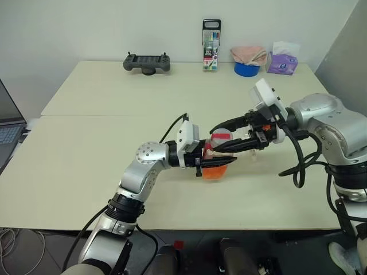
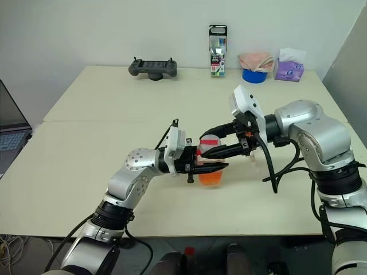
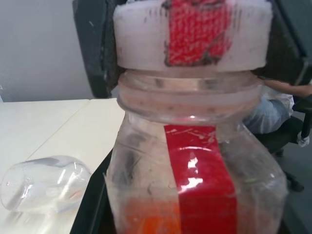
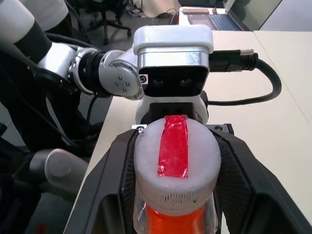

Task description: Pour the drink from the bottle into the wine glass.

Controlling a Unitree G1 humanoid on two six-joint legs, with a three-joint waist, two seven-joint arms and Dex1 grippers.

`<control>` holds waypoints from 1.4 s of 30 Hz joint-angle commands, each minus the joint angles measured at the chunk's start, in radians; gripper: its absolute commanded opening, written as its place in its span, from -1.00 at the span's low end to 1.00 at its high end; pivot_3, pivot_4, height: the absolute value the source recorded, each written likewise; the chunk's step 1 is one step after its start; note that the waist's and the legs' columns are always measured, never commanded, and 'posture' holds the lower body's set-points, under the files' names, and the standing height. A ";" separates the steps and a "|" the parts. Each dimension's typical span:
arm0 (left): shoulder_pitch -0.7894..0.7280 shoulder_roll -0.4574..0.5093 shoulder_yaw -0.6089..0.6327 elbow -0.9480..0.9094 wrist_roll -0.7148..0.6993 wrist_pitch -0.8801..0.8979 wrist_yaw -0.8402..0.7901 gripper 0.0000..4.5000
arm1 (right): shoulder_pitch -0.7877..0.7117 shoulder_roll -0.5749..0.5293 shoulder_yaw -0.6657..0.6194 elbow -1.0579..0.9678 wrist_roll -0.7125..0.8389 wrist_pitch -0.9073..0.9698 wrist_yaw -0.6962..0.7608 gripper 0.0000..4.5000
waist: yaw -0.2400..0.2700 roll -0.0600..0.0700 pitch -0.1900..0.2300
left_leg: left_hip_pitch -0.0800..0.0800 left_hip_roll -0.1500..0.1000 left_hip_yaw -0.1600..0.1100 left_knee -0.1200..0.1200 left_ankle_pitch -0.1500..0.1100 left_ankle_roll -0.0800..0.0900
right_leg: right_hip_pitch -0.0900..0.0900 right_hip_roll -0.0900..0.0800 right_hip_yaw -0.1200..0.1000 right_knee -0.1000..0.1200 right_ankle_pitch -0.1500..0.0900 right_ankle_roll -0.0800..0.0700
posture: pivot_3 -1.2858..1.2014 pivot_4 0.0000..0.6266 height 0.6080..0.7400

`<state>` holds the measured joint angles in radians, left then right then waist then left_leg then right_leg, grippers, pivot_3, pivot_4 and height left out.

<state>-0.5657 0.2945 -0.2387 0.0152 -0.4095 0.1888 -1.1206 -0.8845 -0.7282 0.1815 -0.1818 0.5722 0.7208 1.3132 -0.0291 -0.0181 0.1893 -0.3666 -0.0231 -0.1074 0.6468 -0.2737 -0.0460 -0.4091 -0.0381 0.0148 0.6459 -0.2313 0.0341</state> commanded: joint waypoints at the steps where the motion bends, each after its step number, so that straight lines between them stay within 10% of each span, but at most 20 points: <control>1: 0.032 0.026 -0.026 0.035 0.045 0.026 0.002 -0.27 | -0.039 -0.013 -0.078 -0.031 -0.008 -0.065 -0.029 -0.17 | 0.000 0.000 0.000 | 0.000 0.000 0.000 0.000 0.000 0.000 | 0.000 0.000 0.000 0.000 0.000 0.000 | 0.03 -0.52 1.00; 29: 0.006 0.005 -0.010 0.082 0.059 -0.007 0.004 -0.27 | -0.071 -0.009 -0.038 -0.072 -0.160 -0.123 -0.127 -0.17 | 0.000 0.000 0.000 | 0.000 0.000 0.000 0.000 0.000 0.000 | 0.000 0.000 0.000 0.000 0.000 0.000 | 0.03 -0.52 1.00; 42: 0.020 -0.009 -0.015 0.048 0.030 0.004 -0.016 -0.27 | -0.074 -0.027 -0.030 -0.027 0.016 -0.131 0.180 -0.17 | 0.000 0.000 0.000 | 0.000 0.000 0.000 0.000 0.000 0.000 | 0.000 0.000 0.000 0.001 0.000 0.000 | 0.03 -0.52 1.00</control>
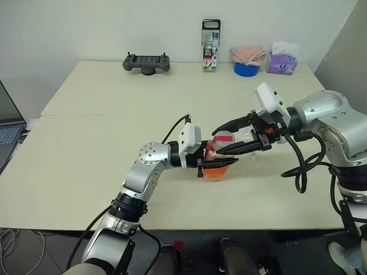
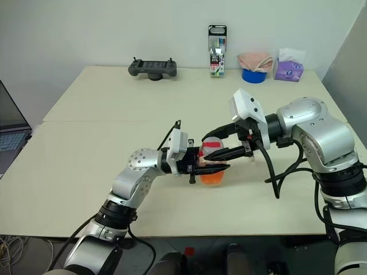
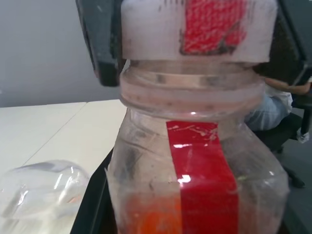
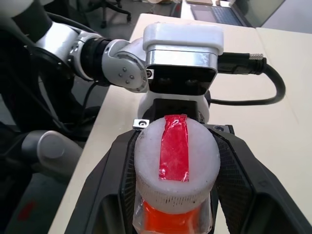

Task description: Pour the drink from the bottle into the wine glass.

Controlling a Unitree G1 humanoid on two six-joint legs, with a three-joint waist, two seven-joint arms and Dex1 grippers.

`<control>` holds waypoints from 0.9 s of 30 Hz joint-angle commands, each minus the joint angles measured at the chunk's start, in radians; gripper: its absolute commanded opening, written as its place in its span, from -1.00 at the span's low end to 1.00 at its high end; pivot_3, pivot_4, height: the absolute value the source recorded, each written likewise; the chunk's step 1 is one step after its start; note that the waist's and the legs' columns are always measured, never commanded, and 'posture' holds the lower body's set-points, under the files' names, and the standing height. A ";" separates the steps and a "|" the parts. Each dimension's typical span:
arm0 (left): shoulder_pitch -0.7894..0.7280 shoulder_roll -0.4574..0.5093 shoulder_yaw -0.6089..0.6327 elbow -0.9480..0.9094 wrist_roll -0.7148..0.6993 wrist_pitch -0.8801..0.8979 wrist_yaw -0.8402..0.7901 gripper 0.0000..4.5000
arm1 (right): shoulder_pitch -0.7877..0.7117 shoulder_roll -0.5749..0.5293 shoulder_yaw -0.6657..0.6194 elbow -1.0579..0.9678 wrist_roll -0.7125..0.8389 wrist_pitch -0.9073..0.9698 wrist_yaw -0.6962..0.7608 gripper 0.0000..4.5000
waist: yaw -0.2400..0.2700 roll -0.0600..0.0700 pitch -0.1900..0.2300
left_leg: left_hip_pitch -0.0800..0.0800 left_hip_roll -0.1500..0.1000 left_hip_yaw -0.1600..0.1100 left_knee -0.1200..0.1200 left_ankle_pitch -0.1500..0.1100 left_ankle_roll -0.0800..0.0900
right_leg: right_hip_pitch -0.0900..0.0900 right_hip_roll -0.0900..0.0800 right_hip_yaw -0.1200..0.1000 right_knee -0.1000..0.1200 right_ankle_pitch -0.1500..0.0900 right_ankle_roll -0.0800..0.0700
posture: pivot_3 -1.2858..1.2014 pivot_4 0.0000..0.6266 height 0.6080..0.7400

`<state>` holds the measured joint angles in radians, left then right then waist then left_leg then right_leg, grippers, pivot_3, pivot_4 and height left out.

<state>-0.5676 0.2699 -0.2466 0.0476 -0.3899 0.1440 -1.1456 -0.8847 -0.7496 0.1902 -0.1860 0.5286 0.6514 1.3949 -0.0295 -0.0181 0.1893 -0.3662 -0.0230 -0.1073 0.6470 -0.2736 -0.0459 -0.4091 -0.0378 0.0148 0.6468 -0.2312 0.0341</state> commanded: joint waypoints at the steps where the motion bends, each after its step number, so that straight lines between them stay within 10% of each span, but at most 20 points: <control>1: 0.025 0.020 -0.010 0.004 0.003 0.066 0.005 -0.27 | -0.080 -0.012 -0.029 -0.011 0.050 -0.074 0.129 -0.17 | -0.001 0.000 0.000 | 0.000 0.000 0.000 0.000 0.000 0.000 | 0.000 0.000 0.000 0.000 0.000 0.000 | 0.03 -0.52 1.00; 27: 0.024 0.042 -0.018 -0.015 -0.032 0.125 -0.008 -0.27 | -0.161 -0.041 -0.059 0.087 0.115 -0.075 0.091 -0.17 | 0.000 0.000 0.000 | 0.000 0.000 0.000 0.001 0.000 0.000 | 0.000 0.000 0.000 0.000 0.000 0.000 | 0.03 -0.52 1.00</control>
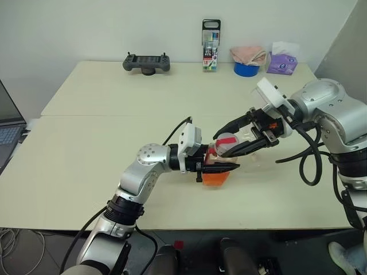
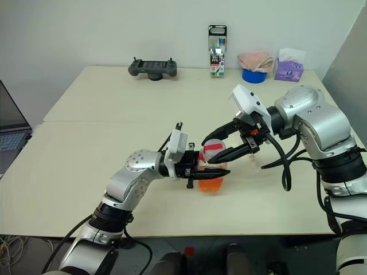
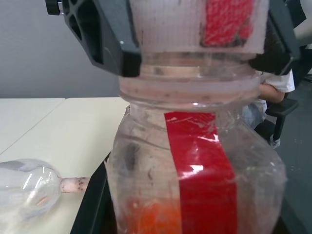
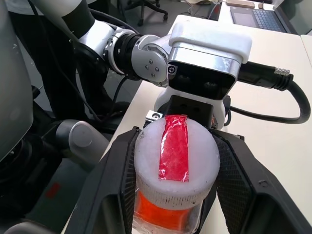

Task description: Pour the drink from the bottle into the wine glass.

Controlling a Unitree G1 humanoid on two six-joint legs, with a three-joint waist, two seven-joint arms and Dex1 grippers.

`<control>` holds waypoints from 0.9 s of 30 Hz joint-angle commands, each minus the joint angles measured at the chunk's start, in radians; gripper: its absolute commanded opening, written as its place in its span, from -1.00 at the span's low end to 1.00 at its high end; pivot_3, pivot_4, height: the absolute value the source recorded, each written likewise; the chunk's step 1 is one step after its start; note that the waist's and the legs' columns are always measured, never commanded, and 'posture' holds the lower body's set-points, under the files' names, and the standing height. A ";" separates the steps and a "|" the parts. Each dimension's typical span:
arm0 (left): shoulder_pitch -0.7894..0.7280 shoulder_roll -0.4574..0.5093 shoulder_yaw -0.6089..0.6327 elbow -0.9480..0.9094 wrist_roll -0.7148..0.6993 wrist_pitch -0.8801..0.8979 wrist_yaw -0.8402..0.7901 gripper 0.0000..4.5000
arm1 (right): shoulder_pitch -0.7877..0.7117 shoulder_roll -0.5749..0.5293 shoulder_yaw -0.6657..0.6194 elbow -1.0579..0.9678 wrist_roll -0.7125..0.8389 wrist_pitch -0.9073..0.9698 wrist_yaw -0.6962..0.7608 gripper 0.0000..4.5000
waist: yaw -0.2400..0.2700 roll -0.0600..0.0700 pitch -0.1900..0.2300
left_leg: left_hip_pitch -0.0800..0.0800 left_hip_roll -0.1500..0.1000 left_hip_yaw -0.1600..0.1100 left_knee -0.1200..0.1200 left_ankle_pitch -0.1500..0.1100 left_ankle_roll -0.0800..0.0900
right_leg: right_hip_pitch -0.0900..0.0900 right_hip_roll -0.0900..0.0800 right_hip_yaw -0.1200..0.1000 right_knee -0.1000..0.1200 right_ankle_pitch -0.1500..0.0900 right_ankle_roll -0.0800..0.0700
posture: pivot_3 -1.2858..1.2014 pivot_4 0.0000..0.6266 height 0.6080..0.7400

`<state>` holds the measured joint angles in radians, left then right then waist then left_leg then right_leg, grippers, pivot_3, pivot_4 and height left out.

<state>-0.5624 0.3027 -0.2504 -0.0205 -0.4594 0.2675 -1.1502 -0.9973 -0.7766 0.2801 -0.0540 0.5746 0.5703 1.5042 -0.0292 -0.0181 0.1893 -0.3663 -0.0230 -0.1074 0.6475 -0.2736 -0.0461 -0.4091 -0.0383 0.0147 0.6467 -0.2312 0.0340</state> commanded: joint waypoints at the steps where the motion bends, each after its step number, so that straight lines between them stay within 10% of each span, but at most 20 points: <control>1: 0.018 0.008 -0.013 0.055 0.037 -0.001 -0.001 -0.27 | -0.045 -0.017 -0.149 -0.055 0.076 0.029 -0.023 -0.17 | 0.000 0.000 0.000 | 0.000 0.000 0.000 0.000 0.000 0.000 | 0.000 0.000 0.000 0.000 0.000 0.000 | 0.03 -0.52 1.00; 9: 0.005 -0.004 -0.001 0.088 0.054 -0.039 0.002 -0.28 | -0.023 0.002 -0.161 -0.093 0.061 0.053 -0.046 0.91 | 0.000 0.001 0.000 | 0.000 0.000 -0.001 0.000 0.000 0.000 | 0.000 0.000 -0.001 0.000 0.000 0.000 | 0.03 -0.52 1.00; 27: -0.189 -0.009 0.254 0.452 0.170 -0.368 0.291 -0.28 | 0.240 0.059 -0.377 -0.262 0.037 0.171 -0.532 0.91 | 0.004 0.000 0.000 | -0.001 0.000 0.000 0.000 0.000 0.000 | -0.001 -0.001 0.000 0.000 0.000 0.000 | 0.03 -0.52 1.00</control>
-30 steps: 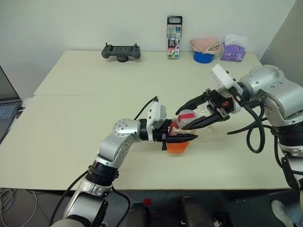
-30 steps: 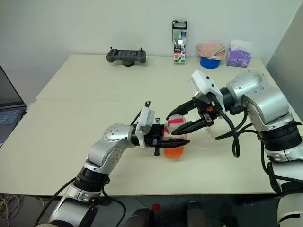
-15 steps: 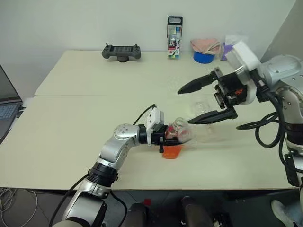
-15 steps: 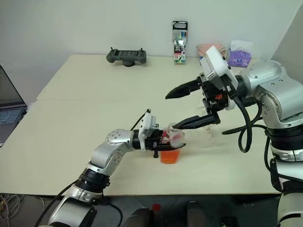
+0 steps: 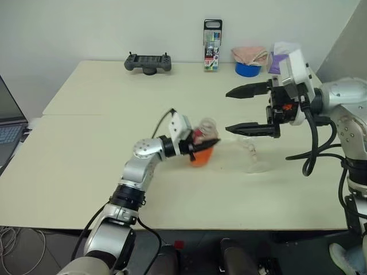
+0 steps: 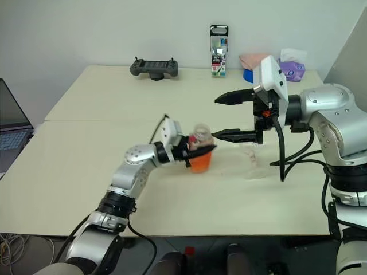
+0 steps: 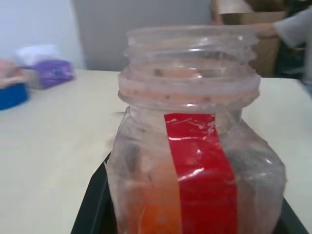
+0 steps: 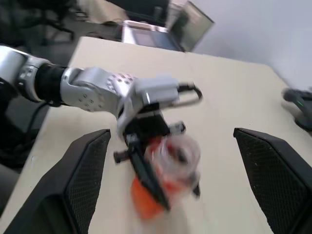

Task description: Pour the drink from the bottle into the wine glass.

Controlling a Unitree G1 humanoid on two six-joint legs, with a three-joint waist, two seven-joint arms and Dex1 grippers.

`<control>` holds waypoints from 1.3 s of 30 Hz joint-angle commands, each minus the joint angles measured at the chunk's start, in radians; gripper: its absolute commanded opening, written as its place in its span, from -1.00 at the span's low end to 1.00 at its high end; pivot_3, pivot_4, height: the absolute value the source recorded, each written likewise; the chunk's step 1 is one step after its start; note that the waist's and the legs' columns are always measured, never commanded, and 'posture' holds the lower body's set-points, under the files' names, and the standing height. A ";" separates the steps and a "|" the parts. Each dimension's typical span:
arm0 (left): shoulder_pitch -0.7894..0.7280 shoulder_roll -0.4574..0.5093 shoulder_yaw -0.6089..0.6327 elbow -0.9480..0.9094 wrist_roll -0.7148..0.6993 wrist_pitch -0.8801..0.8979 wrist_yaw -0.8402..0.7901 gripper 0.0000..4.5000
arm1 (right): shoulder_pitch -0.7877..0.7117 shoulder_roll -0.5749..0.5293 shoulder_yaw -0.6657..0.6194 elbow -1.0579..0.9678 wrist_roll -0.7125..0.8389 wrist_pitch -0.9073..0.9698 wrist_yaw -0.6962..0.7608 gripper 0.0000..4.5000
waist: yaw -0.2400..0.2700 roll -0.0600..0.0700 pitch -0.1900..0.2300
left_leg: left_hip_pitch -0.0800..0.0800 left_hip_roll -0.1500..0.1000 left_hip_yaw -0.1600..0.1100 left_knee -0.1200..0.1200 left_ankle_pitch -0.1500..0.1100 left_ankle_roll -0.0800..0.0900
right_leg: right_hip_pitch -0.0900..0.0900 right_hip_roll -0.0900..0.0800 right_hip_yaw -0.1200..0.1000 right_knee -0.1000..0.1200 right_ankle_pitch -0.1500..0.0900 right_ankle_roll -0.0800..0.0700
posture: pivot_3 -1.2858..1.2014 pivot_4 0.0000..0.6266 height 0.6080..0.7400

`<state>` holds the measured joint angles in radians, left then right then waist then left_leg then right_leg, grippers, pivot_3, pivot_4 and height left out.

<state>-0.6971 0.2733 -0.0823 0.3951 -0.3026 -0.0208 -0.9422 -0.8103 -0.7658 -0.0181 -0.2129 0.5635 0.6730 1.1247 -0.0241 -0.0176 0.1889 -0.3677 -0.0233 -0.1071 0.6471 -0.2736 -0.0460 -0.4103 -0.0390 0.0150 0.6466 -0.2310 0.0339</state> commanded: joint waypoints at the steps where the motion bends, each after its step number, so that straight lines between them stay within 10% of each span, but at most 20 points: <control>1: -0.067 0.037 0.114 0.065 0.020 -0.093 0.121 -0.28 | 0.094 0.089 -0.085 -0.149 0.048 0.094 -0.233 0.91 | -0.004 0.000 0.000 | 0.000 0.000 0.000 0.000 0.000 0.000 | -0.001 0.000 0.000 0.000 0.000 0.000 | 0.03 -0.52 1.00; 12: -0.053 0.134 0.347 0.182 0.052 -0.120 0.508 -0.28 | 0.345 0.471 0.148 -0.375 -0.168 0.094 -0.760 0.91 | -0.004 -0.001 -0.001 | -0.009 0.000 -0.001 0.005 0.001 -0.002 | -0.013 0.000 0.000 0.011 0.000 0.000 | 0.03 -0.52 1.00; 27: -0.038 0.105 0.346 0.325 0.067 -0.153 0.533 -0.28 | 0.391 0.539 0.273 -0.392 -0.274 0.083 -0.819 0.91 | -0.003 -0.002 -0.001 | -0.012 -0.001 -0.003 0.016 0.002 -0.004 | -0.011 0.002 -0.001 0.014 0.003 0.001 | 0.03 -0.52 1.00; 35: 0.000 0.116 0.330 0.342 0.108 -0.214 0.545 0.99 | 0.383 0.512 0.235 -0.375 -0.274 0.078 -0.811 0.91 | -0.005 -0.002 -0.001 | -0.011 -0.001 -0.003 0.016 0.002 -0.004 | -0.011 0.002 -0.001 0.016 0.003 0.001 | 0.03 -0.52 1.00; 39: 0.031 0.114 0.341 0.315 0.099 -0.205 0.560 0.99 | 0.378 0.511 0.225 -0.374 -0.269 0.080 -0.813 0.91 | -0.005 -0.002 -0.001 | -0.011 -0.001 -0.003 0.015 0.002 -0.004 | -0.011 0.002 -0.001 0.016 0.003 0.001 | 0.03 -0.52 1.00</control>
<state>-0.6667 0.3789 0.2442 0.7512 -0.1975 -0.2206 -0.3942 -0.4125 -0.2569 0.2228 -0.5648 0.2944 0.7691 0.3076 -0.0295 -0.0198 0.1875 -0.3786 -0.0238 -0.1102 0.6626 -0.2717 -0.0500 -0.4216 -0.0371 0.0143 0.6624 -0.2281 0.0350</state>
